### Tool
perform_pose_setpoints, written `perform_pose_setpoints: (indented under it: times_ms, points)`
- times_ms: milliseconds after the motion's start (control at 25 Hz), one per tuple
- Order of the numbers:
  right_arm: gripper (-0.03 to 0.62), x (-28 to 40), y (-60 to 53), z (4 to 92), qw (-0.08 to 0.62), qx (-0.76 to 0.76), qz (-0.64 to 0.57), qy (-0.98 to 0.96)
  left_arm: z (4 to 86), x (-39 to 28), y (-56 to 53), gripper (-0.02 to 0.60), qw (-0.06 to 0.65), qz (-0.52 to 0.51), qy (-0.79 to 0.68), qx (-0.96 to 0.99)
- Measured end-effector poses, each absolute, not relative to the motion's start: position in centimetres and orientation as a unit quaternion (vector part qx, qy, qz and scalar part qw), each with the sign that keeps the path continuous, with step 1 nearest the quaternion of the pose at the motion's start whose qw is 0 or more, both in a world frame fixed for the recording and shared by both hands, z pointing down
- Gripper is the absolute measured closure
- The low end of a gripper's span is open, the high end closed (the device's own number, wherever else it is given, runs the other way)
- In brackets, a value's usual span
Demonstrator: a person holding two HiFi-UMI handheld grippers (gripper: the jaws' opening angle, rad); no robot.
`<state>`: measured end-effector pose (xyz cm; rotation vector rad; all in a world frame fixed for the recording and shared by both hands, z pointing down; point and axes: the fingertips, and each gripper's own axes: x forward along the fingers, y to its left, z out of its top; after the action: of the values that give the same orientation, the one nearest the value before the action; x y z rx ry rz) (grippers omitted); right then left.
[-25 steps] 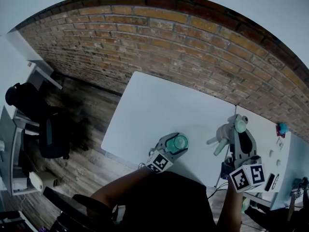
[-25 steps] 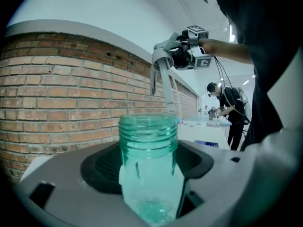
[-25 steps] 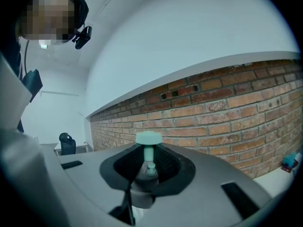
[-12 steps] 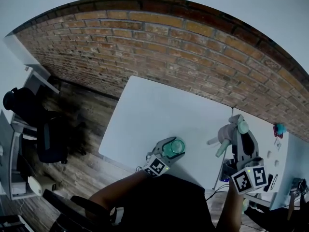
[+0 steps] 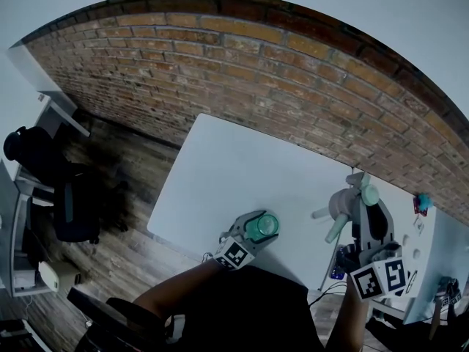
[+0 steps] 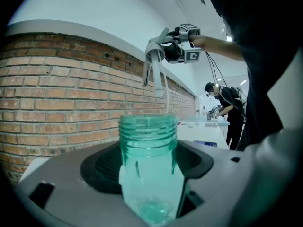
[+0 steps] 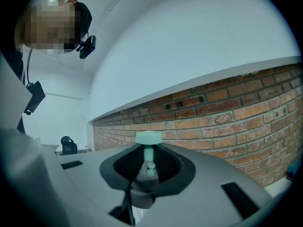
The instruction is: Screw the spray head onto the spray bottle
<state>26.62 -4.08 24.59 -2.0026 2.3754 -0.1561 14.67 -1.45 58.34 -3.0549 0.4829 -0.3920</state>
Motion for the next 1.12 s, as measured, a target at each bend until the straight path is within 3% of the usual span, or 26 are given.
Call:
perform_pose_setpoints:
  times_ms: [1120]
  points:
    - [0.526,22.1,-3.3,19.8,0.040,-0.593,-0.017,0.804,57.9,14.9,-1.4,0.258,0.018,-0.124,0.153,-0.980]
